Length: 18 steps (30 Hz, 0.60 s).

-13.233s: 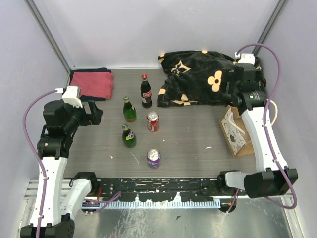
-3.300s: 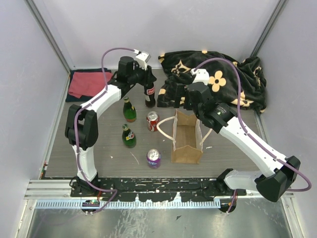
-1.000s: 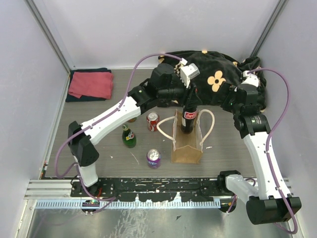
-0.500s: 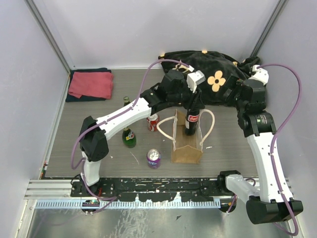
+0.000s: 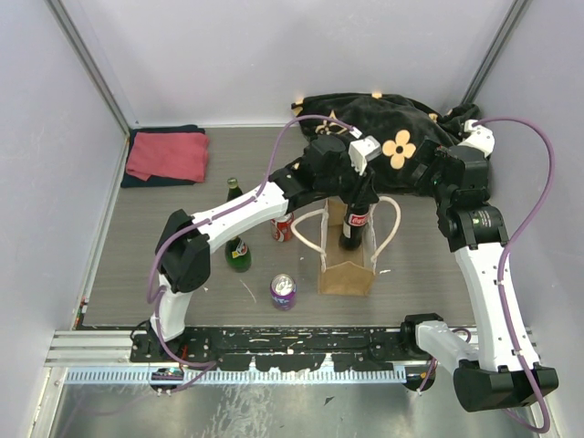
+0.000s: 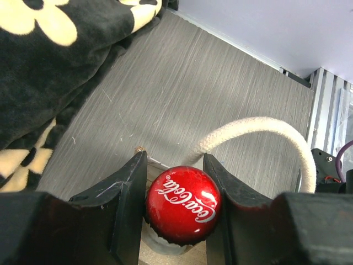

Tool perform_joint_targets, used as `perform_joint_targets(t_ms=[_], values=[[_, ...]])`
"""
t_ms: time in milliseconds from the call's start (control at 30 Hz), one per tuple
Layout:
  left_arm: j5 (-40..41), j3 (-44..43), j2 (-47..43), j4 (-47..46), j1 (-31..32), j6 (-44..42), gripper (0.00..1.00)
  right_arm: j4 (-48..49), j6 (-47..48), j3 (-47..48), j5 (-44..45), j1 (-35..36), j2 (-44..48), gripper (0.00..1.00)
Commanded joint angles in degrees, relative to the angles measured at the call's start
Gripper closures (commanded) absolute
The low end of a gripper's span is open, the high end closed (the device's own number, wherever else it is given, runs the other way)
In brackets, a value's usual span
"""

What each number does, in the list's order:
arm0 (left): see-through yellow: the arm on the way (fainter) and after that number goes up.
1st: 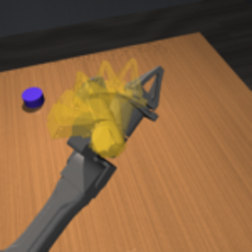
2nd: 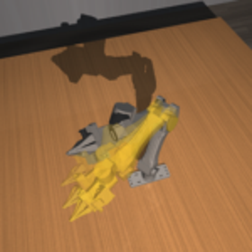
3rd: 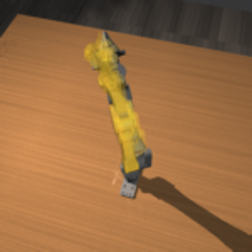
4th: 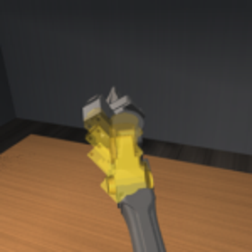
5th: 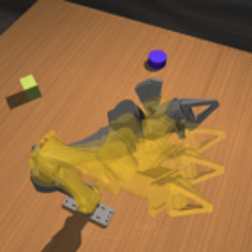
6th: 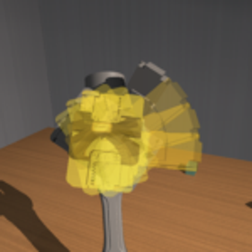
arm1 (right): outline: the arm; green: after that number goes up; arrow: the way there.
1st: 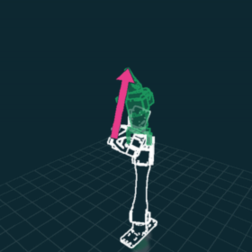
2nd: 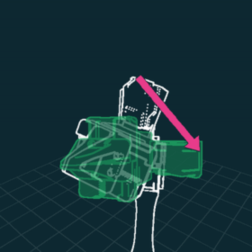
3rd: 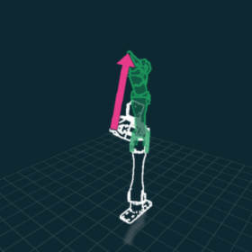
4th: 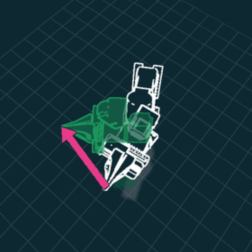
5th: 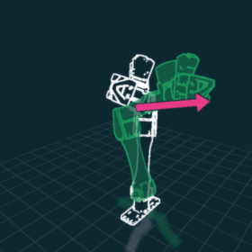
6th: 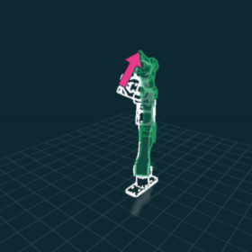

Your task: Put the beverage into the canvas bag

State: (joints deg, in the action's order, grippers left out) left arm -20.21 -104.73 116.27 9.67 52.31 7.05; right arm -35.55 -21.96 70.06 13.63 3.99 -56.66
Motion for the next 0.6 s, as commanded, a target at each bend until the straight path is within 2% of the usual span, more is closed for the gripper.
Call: perform_joint_targets(t_ms=[0, 567], values=[[0.1, -3.7, -1.4, -10.5, 0.2, -0.2, 1.0, 3.0, 0.3, 0.1, 0.0, -0.2, 0.2, 0.0], [4.7, 0.1, 0.0, -17.0, 1.6, -2.1, 1.0, 3.6, -0.1, -1.7, -0.6, -0.2, 0.9, 0.0]])
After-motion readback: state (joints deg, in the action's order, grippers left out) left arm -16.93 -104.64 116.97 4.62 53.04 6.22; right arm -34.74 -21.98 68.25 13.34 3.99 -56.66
